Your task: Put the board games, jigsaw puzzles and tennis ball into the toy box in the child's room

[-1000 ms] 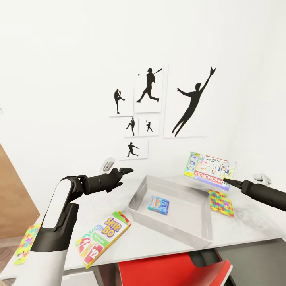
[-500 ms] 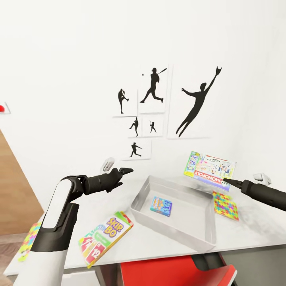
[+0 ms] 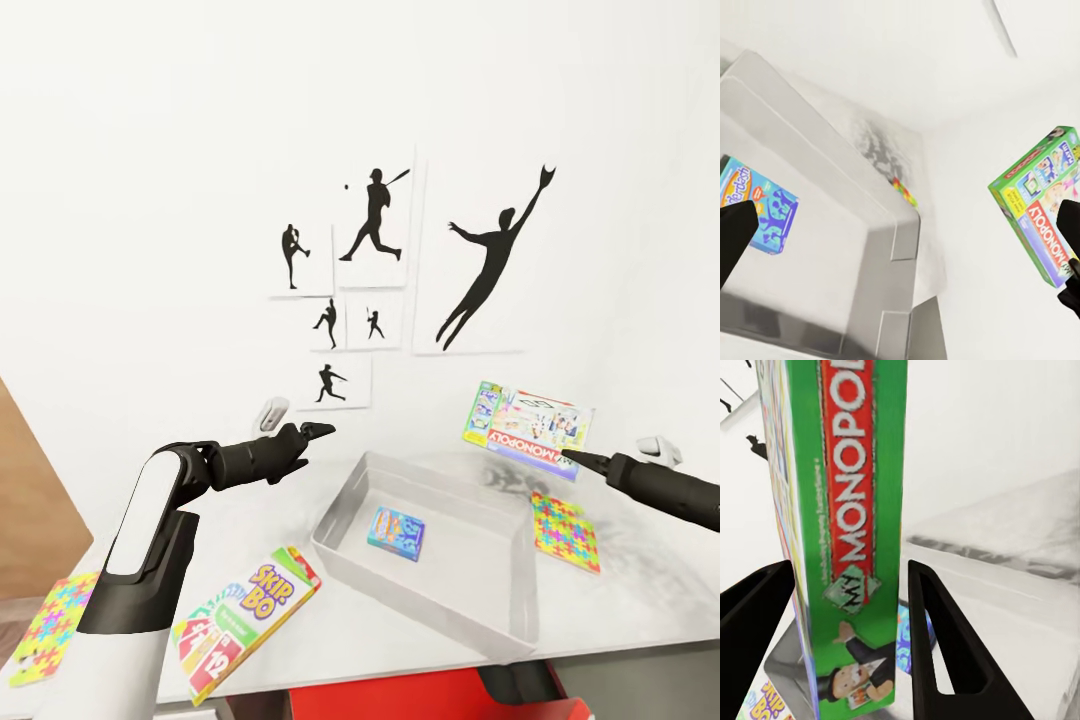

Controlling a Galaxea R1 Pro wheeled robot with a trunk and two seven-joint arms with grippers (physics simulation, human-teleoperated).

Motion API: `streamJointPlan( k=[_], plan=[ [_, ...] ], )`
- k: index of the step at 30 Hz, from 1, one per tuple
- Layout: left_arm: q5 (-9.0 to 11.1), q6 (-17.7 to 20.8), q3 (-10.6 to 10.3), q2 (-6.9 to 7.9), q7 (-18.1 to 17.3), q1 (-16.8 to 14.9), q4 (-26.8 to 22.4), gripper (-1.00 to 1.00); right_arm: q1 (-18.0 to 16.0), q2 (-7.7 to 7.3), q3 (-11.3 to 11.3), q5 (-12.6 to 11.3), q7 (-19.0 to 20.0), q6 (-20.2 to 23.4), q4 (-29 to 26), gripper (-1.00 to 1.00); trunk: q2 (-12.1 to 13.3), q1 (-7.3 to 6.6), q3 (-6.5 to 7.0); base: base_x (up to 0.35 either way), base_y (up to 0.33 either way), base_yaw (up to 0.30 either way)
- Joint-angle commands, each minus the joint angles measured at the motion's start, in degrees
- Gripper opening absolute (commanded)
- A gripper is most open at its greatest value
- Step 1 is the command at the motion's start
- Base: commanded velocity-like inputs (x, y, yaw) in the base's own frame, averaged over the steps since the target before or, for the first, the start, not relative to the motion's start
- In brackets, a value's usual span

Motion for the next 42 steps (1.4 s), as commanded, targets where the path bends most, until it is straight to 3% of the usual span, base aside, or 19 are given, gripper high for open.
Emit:
streamJointPlan(
  k=[1,7,9,42],
  plan=[
    [0.5,0.1,0.0,-0.02,0.6,-0.1,0.0,1.00,0.0,0.07,0.0,0.5,0.6,0.2,0.0,-1.00,-0.1,0.04,-0.14,0.023,-0.018,0.000],
    [0.5,0.1,0.0,-0.02,0.6,-0.1,0.0,1.00,0.2,0.33,0.0,0.6,0.6,0.2,0.0,-1.00,-0.1,0.04,-0.14,0.012,-0.009,0.000],
    [0.7,0.2,-0.6,0.63,1.2,-0.6,-0.5,1.00,-0.4,0.99,-0.6,0.1,1.3,0.2,0.2,-1.00,-0.1,0.04,-0.14,0.000,0.000,0.000],
    [0.7,0.3,-0.6,0.87,1.3,-0.6,-0.5,1.00,-0.6,0.97,-0.8,0.1,1.8,0.2,0.3,-1.00,-0.1,0.04,-0.14,0.000,0.000,0.000]
  ],
)
